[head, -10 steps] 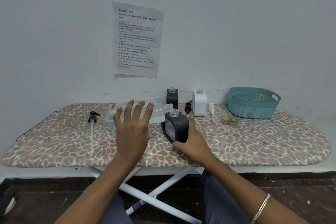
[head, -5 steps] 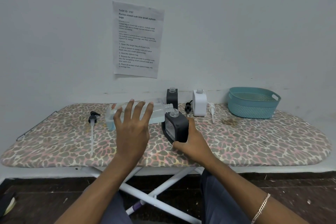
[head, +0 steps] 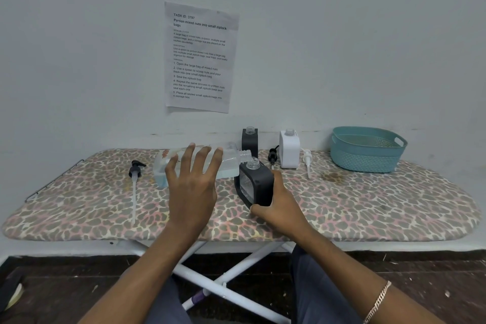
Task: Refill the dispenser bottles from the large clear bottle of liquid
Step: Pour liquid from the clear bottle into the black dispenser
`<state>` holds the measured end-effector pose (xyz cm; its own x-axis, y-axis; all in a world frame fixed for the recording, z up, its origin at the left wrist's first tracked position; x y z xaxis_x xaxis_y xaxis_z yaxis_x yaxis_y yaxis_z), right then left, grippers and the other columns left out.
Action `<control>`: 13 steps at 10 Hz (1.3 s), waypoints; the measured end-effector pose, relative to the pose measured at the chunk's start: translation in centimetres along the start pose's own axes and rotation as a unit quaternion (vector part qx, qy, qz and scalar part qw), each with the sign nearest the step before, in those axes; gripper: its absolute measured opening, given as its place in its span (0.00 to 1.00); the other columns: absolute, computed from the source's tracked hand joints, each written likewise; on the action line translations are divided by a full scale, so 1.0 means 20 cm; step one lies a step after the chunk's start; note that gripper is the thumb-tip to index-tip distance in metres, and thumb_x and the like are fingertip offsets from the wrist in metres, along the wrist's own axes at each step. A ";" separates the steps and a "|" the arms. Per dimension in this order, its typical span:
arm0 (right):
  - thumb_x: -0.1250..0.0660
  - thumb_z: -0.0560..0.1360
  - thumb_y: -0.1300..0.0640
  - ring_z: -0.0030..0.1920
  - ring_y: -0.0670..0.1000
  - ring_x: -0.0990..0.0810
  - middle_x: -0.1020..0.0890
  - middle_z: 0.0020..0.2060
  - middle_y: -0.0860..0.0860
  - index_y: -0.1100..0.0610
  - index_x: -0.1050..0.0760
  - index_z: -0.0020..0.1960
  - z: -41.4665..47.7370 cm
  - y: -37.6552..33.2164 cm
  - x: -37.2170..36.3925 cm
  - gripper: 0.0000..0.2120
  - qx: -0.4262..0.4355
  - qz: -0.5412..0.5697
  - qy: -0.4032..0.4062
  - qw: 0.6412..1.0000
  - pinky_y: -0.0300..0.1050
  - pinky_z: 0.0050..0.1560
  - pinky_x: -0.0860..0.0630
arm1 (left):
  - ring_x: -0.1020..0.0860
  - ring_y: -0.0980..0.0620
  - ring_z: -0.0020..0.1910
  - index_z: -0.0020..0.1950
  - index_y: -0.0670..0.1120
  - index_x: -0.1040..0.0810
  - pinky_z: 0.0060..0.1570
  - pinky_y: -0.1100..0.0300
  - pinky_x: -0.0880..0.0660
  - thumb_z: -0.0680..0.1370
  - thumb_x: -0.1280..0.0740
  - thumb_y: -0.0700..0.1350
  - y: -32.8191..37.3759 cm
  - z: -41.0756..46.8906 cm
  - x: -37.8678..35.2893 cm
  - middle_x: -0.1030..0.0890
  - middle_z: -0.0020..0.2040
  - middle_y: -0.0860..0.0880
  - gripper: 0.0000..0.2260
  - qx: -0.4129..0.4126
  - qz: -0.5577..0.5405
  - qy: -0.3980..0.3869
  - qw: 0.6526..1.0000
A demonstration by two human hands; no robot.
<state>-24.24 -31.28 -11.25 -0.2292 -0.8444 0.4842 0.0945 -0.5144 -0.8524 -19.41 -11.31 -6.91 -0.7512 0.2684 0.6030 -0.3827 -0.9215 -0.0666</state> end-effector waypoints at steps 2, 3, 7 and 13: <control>0.25 0.71 0.60 0.35 0.53 0.13 0.17 0.51 0.49 0.42 0.41 0.69 0.00 0.01 0.00 0.35 0.000 -0.001 0.005 1.000 0.54 0.34 0.15 | 0.28 0.37 0.74 0.73 0.47 0.23 0.69 0.34 0.34 0.69 0.29 0.29 0.00 0.00 0.00 0.22 0.69 0.44 0.33 0.003 -0.002 0.002 1.000; 0.25 0.71 0.59 0.35 0.51 0.13 0.17 0.52 0.49 0.41 0.41 0.68 0.01 0.01 0.00 0.36 0.002 -0.006 0.006 1.000 0.51 0.34 0.15 | 0.29 0.38 0.74 0.73 0.47 0.23 0.69 0.34 0.34 0.69 0.29 0.29 0.00 0.00 0.00 0.22 0.69 0.44 0.33 0.003 -0.003 0.001 1.000; 0.25 0.71 0.60 0.36 0.49 0.14 0.19 0.53 0.49 0.41 0.41 0.69 0.01 0.01 0.00 0.36 0.010 -0.003 0.008 1.000 0.46 0.34 0.16 | 0.29 0.37 0.75 0.74 0.47 0.24 0.69 0.34 0.34 0.69 0.29 0.30 0.00 0.00 0.00 0.22 0.70 0.44 0.33 0.005 0.001 -0.006 1.000; 0.25 0.70 0.60 0.37 0.49 0.14 0.18 0.51 0.48 0.41 0.42 0.68 0.01 0.01 0.00 0.36 0.014 -0.008 0.010 1.000 0.44 0.33 0.17 | 0.29 0.37 0.75 0.74 0.48 0.23 0.70 0.34 0.35 0.71 0.31 0.30 0.00 0.00 0.00 0.22 0.70 0.44 0.32 0.003 0.003 -0.002 1.000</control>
<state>-24.06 -31.34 -11.37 -0.2497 -0.8329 0.4938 0.1169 -0.5322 -0.8385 -19.44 -11.36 -6.87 -0.7514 0.2611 0.6060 -0.3745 -0.9249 -0.0658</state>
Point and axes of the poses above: each hand's wrist, its own z-axis towards the middle knuckle, its own x-axis out of the back of the hand, y = z × x, the point moved 2 cm from there along z, towards the middle knuckle
